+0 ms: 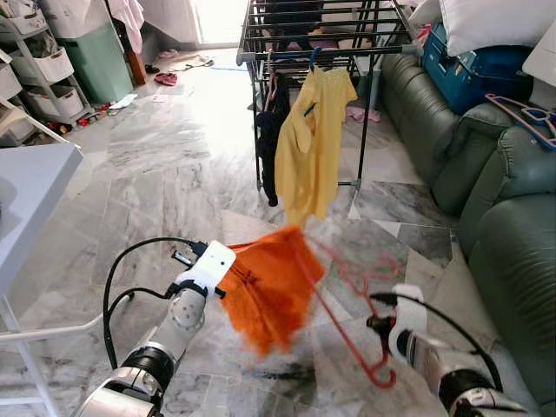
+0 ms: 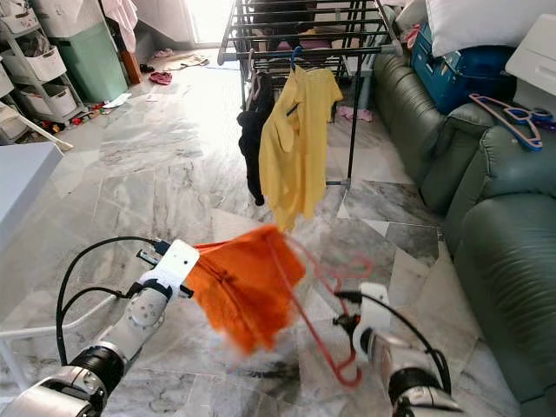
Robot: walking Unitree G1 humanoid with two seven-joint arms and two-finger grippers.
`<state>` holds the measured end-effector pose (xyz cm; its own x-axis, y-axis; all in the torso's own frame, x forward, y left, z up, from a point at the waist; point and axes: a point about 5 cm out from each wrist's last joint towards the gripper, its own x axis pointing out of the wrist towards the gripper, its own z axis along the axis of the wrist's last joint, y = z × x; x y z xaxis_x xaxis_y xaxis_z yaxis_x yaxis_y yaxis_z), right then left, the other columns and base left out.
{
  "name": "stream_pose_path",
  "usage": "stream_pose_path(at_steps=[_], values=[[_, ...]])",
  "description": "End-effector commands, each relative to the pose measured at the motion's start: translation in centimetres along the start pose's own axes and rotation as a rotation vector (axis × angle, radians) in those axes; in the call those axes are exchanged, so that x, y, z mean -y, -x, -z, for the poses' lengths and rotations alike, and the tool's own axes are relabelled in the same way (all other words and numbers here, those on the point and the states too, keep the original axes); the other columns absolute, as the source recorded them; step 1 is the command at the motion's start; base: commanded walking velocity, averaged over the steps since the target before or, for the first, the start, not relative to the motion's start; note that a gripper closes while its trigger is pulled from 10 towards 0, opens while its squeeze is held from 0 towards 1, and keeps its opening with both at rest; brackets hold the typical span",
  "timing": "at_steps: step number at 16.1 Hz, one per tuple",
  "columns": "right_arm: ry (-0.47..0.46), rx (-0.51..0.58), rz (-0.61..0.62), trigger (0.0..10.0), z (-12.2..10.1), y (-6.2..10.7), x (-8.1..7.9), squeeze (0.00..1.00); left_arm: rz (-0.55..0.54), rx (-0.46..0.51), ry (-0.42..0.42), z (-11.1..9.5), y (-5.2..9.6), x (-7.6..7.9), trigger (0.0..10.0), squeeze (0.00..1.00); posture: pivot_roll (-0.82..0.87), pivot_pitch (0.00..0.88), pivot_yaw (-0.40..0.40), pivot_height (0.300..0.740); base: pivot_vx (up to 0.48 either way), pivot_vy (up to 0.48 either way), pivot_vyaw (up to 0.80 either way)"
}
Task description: Hang hanger
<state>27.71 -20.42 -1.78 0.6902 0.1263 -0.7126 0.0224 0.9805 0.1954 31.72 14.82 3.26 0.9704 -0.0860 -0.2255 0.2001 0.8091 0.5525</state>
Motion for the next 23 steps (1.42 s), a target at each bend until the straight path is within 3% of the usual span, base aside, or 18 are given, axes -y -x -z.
stream_pose_path(at_steps=[1, 7, 9, 10, 13, 16, 19, 20, 21, 23], values=[[-0.064, 0.064, 0.034, 10.0, -1.7, 0.1, 0.5, 0.00, 0.001, 0.026, -0.002, -0.4, 0.0, 0.0, 10.0, 0.00, -0.11, 0.000, 0.059, 0.740, 0.000, 0.000, 0.00], [-0.082, 0.114, -0.299, 10.0, -3.7, -0.1, -3.7, 0.00, 0.065, 0.146, -0.025, -2.8, -0.2, 2.1, 10.0, 0.00, -0.12, 0.000, 0.063, 0.740, 0.000, 0.000, 0.00], [-0.087, 0.117, -0.353, 10.0, -3.6, -0.1, -4.2, 0.00, 0.075, 0.175, -0.018, -3.2, -0.1, 2.4, 10.0, 0.00, -0.12, 0.000, 0.063, 0.740, 0.000, 0.000, 0.00], [-0.079, 0.106, -0.418, 10.0, -3.1, 0.0, -4.7, 0.00, 0.106, 0.205, -0.033, -3.6, 0.0, 2.8, 10.0, 0.00, -0.11, 0.000, 0.063, 0.740, 0.000, 0.000, 0.00], [-0.076, 0.055, -0.447, 10.0, -1.8, 0.1, -4.7, 0.00, 0.133, 0.256, -0.093, -3.7, 0.4, 3.2, 10.0, 0.00, -0.10, 0.000, 0.066, 0.740, 0.000, 0.000, 0.00], [-0.013, -0.007, -0.515, 10.0, -0.3, 0.3, -5.2, 0.00, 0.044, 0.272, -0.161, -3.7, 0.1, 1.9, 10.0, 0.00, -0.10, 0.000, 0.063, 0.740, 0.000, 0.000, 0.00], [0.128, -0.114, -0.436, 10.0, 2.7, 0.5, -3.5, 0.00, -0.051, 0.284, -0.176, -4.1, -0.4, 0.1, 10.0, 0.00, -0.10, 0.000, 0.059, 0.740, 0.000, 0.000, 0.00], [0.188, -0.143, -0.297, 10.0, 3.5, 0.5, -1.7, 0.00, -0.060, 0.284, -0.179, -4.1, -0.4, -0.2, 10.0, 0.00, -0.11, 0.000, 0.060, 0.740, 0.000, 0.000, 0.00], [0.215, -0.148, -0.249, 10.0, 3.7, 0.6, -1.1, 0.00, -0.060, 0.282, -0.179, -4.1, -0.4, -0.2, 10.0, 0.00, -0.11, 0.000, 0.060, 0.740, 0.000, 0.000, 0.00], [0.354, -0.104, -0.095, 10.0, 3.3, 0.9, 1.0, 0.00, -0.064, 0.266, -0.192, -3.6, -0.3, -0.1, 10.0, 0.00, -0.11, 0.000, 0.063, 0.740, 0.000, 0.000, 0.00]])
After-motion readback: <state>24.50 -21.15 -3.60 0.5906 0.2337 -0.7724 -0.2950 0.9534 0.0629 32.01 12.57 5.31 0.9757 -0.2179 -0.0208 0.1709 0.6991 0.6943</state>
